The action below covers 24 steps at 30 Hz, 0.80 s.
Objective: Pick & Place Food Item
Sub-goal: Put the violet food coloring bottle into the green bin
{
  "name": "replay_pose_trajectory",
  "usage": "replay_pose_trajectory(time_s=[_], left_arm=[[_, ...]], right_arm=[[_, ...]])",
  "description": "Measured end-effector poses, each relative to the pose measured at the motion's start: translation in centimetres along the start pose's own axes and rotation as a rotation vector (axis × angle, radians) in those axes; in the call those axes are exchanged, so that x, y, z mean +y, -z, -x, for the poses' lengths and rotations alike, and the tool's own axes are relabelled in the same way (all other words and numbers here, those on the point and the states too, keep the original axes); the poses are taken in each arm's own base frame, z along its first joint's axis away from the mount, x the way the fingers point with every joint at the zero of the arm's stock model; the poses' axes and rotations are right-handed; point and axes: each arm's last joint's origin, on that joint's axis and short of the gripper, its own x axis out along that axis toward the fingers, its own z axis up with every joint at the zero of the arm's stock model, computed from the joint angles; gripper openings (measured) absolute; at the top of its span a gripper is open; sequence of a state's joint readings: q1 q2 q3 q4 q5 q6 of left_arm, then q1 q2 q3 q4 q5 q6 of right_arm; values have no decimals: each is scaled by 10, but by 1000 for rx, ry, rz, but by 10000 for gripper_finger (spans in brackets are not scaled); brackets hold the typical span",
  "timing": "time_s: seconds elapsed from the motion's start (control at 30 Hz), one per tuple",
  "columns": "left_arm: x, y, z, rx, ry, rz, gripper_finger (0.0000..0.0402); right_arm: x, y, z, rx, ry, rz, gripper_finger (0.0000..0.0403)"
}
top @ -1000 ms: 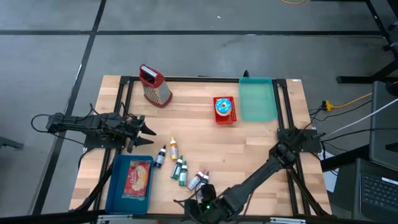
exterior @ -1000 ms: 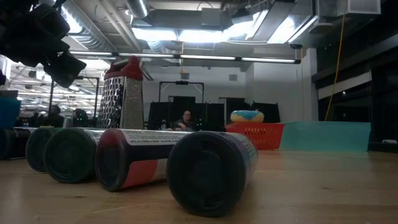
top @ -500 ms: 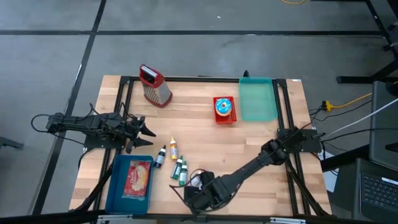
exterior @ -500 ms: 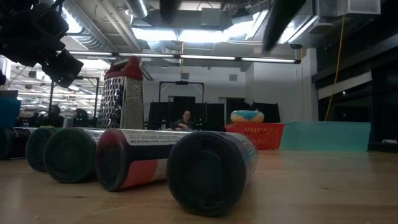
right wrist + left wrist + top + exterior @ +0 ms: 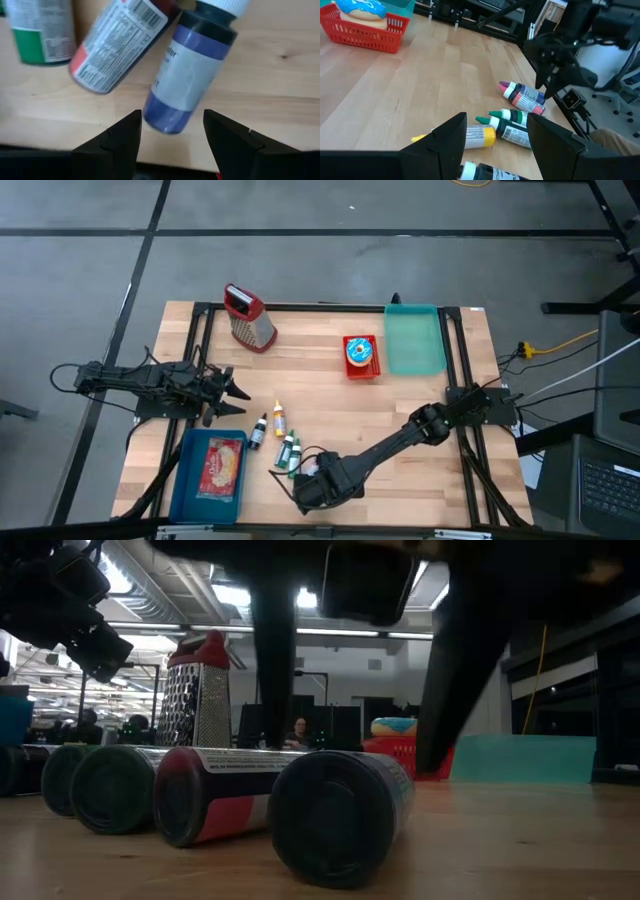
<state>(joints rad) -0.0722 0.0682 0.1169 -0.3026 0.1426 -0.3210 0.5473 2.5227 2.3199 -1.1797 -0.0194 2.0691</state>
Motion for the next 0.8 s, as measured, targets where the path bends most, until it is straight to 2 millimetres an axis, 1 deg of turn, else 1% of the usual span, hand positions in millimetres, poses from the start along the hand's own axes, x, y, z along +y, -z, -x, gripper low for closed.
replay_pose_trajectory(time_s=[0.07,0.27,0.37,0.47,0.5,0.63,0.8], left_arm=[[0,1,0,11,-3,2,203],[0,1,0,14,-5,1,203],[1,1,0,14,-6,1,203],[0,1,0,15,-5,1,203],[0,1,0,15,-5,1,203],[1,2,0,25,-8,1,203],[1,3,0,34,-12,-4,203]], right_arm=[[0,1,-6,-2,5,-8,217],[-3,-1,-11,-58,3,-13,216],[-3,-1,-13,-49,2,-9,212],[-8,-4,-25,-56,31,-15,204],[-8,-4,-27,-50,30,-15,200],[-13,-6,-36,-29,46,-7,181],[-14,-7,-38,-51,42,20,133]])
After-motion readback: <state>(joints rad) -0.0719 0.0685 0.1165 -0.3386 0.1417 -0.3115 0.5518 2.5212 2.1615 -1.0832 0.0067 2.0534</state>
